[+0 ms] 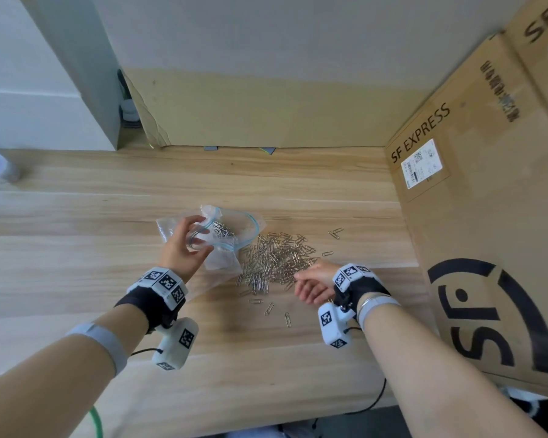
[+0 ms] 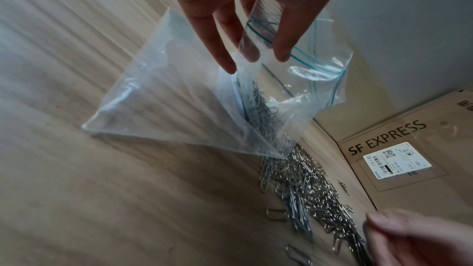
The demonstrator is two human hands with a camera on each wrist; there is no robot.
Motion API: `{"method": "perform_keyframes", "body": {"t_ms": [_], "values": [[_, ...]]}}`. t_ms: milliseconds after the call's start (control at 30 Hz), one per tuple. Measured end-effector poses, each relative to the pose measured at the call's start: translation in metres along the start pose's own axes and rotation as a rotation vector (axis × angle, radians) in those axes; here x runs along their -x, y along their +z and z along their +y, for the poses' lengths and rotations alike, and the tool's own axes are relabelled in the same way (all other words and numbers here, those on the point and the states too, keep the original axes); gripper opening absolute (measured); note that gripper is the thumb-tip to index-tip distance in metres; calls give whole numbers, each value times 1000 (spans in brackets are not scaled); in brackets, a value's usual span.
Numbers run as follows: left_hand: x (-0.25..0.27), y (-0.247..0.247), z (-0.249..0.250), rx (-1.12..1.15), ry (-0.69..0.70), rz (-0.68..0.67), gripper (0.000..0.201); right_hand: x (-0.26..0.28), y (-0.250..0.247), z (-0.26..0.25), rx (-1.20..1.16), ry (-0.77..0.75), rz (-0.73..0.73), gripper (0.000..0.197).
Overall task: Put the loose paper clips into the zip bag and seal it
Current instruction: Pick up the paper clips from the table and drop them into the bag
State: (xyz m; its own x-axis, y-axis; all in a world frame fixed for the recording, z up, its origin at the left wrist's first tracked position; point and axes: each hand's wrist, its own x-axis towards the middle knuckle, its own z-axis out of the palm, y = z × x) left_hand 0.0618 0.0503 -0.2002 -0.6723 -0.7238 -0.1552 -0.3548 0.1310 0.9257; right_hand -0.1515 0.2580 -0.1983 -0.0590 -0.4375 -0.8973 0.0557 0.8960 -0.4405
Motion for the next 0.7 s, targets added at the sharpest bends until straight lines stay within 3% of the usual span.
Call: {"method": "perform_keyframes", "body": {"t_ms": [100,200,333,467,600,633,700], "values": [[0,-1,0,3,-4,-2,50,6,-9,16,39,117,-2,36],[1,-2,0,3,3,2,50,3,-7,18,97,129,59,39],[3,-2,1,8,-4,5,50,-8,5,-8,127,44,79,34],[3,-2,1,8,-10,-3,49,-13,14,-34,57,-149,105,24],[1,-2,0,-15,-9,-6,49,-12,6,-46,296,-324,563,10],[0,-2,1,-19,-3,-6,49,-12,4,-47,382,-326,641,24],[-1,-1,3,-15,13,-2,51,-12,8,-48,452,-278,619,62]]}}
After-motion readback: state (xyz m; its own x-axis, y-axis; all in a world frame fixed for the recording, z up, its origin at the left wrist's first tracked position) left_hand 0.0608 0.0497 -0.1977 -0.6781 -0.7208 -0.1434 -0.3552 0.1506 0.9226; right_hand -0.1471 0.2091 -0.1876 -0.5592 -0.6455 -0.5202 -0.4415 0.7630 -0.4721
